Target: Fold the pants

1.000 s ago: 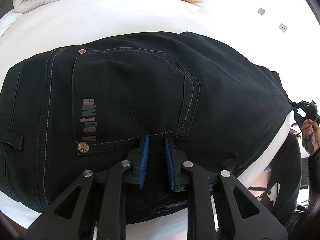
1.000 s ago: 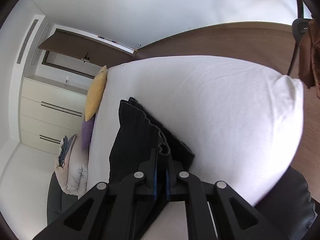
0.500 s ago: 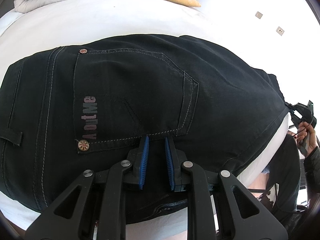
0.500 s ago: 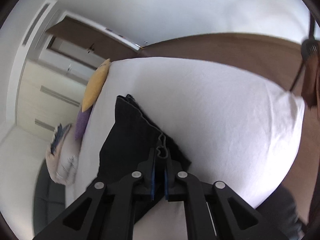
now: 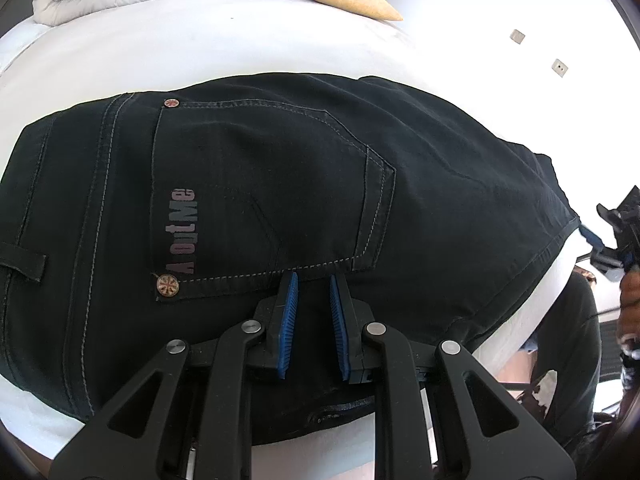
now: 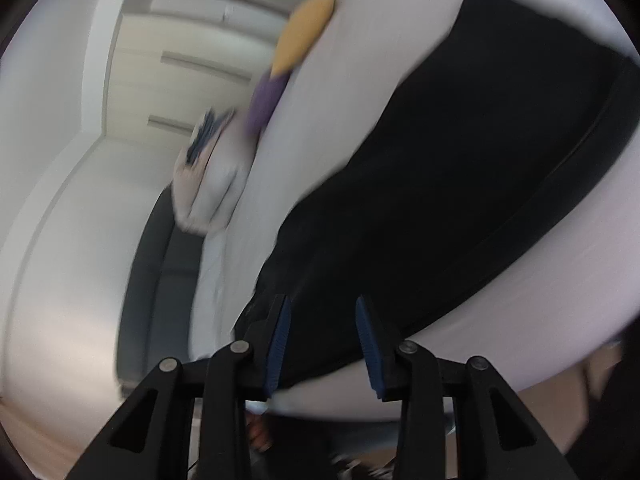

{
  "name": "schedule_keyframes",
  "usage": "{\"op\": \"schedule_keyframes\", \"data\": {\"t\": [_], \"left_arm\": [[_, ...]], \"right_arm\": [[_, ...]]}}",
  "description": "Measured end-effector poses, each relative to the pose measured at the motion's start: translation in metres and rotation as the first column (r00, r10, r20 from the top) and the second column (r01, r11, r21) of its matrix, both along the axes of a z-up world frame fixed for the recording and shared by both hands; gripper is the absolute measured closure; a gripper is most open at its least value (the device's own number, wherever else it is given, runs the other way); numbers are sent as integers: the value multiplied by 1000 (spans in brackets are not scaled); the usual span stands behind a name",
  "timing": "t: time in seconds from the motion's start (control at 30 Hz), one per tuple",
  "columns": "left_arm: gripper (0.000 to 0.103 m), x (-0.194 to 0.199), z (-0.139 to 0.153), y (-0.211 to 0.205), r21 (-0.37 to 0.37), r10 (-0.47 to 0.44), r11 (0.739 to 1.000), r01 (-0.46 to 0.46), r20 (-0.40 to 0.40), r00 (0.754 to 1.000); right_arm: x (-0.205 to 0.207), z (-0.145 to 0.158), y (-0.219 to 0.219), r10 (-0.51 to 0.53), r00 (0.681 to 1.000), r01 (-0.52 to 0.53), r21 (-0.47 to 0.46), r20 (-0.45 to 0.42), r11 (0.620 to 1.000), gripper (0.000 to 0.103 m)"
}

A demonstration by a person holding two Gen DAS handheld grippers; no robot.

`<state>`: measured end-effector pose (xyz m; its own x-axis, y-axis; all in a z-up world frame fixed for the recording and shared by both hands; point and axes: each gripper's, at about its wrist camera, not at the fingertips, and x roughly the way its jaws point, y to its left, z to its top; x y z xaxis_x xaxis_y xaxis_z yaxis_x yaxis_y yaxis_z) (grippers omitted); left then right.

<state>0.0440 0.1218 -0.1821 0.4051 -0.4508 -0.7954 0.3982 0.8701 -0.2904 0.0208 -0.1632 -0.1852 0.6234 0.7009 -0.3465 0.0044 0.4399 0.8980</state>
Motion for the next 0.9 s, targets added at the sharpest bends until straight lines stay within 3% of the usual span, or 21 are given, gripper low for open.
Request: {"op": "schedule_keyframes", "data": {"t": [0.07,0.23,0.67,0.73,0.8,0.9], "left_arm": [[86,-1,0,0,0,-3,1000,3,0,1000],[86,0,0,1,-10,-4,1000,4,2,1000],[86,-2,-1,1,-11,2,1000,-2,6,1000],[86,-2,0,-1,-8,0,1000,0,6,1000],[86,-2,0,-3,-4,-3,1000,3,6,1000],[86,-2,1,-6,4,-10,1000,10,9,1000]], "right_arm": [[16,-21,28,74,994,-68,71,-79,995,64],[31,-53,53,120,978,-98,132,-170,986,58],[41,-64,67,144,971,-114,159,-193,981,58],[49,-66,70,142,971,-113,153,-194,982,65],[53,-67,71,137,970,-117,106,-201,987,94],[49,-70,71,132,969,-125,44,-209,991,100]]}}
